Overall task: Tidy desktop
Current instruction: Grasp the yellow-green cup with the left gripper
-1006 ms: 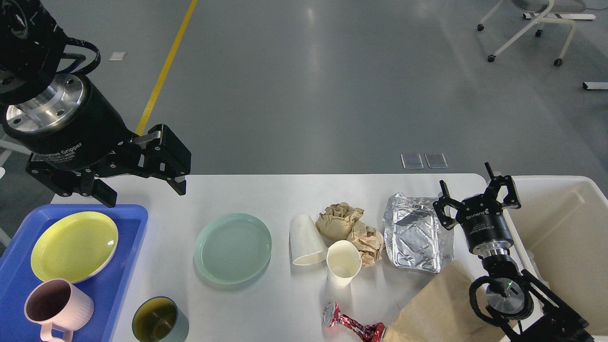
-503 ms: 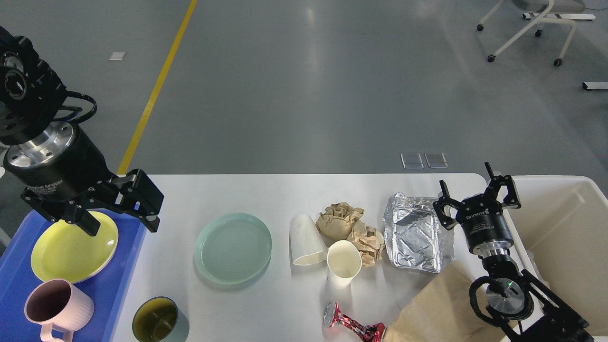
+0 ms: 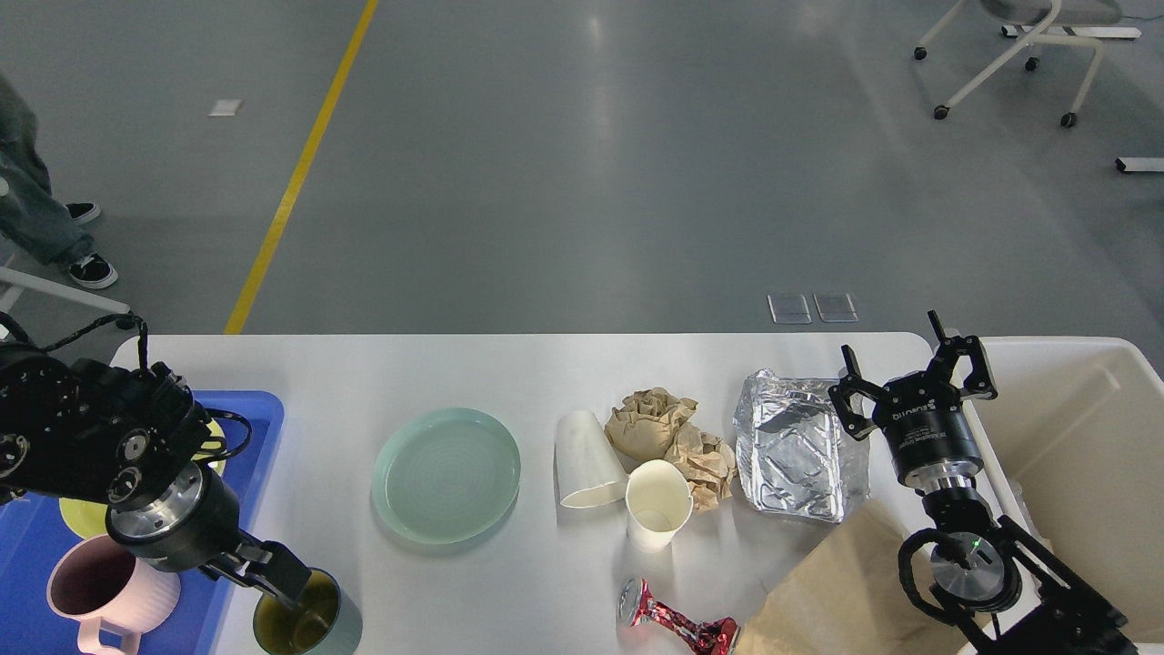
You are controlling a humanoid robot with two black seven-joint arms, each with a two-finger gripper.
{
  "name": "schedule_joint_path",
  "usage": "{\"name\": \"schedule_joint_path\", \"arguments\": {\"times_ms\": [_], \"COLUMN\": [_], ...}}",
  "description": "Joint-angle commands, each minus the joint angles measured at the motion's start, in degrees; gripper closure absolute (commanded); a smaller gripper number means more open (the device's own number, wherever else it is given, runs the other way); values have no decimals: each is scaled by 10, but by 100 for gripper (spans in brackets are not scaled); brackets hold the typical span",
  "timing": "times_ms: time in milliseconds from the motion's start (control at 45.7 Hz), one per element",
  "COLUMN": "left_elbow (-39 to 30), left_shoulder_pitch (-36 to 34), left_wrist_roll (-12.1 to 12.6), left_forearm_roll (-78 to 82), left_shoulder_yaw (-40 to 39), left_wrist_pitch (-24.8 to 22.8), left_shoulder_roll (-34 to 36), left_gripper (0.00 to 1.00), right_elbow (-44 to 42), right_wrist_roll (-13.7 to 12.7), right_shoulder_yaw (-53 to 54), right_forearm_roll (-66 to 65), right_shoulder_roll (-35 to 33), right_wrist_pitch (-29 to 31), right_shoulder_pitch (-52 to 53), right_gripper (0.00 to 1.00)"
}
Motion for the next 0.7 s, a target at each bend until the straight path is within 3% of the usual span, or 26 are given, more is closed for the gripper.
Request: {"name": "schedule_joint_path", "arguments": {"times_ms": [0,481,678], "left_elbow": [25,118,119], "left_shoulder_pitch": [40,166,169], "left_wrist_roll": [0,4,31], "left_forearm_roll": [7,2,-3], "left_shoulder_yaw": [-8,-20,-43], "left_wrist_pitch": [11,69,67], "left_shoulder_roll": [-10,-42,-43], "left_gripper": [9,12,42], "right_elbow": [0,0,0], "right_wrist_roll": [0,0,0], "right_shoulder_yaw": [0,0,0], "right_forearm_roll": [0,0,0], "right_shoulder_roll": [0,0,0], "right_wrist_pitch": [0,0,0], "right_shoulder_pitch": [0,0,0], "right_gripper": [0,0,0]}}
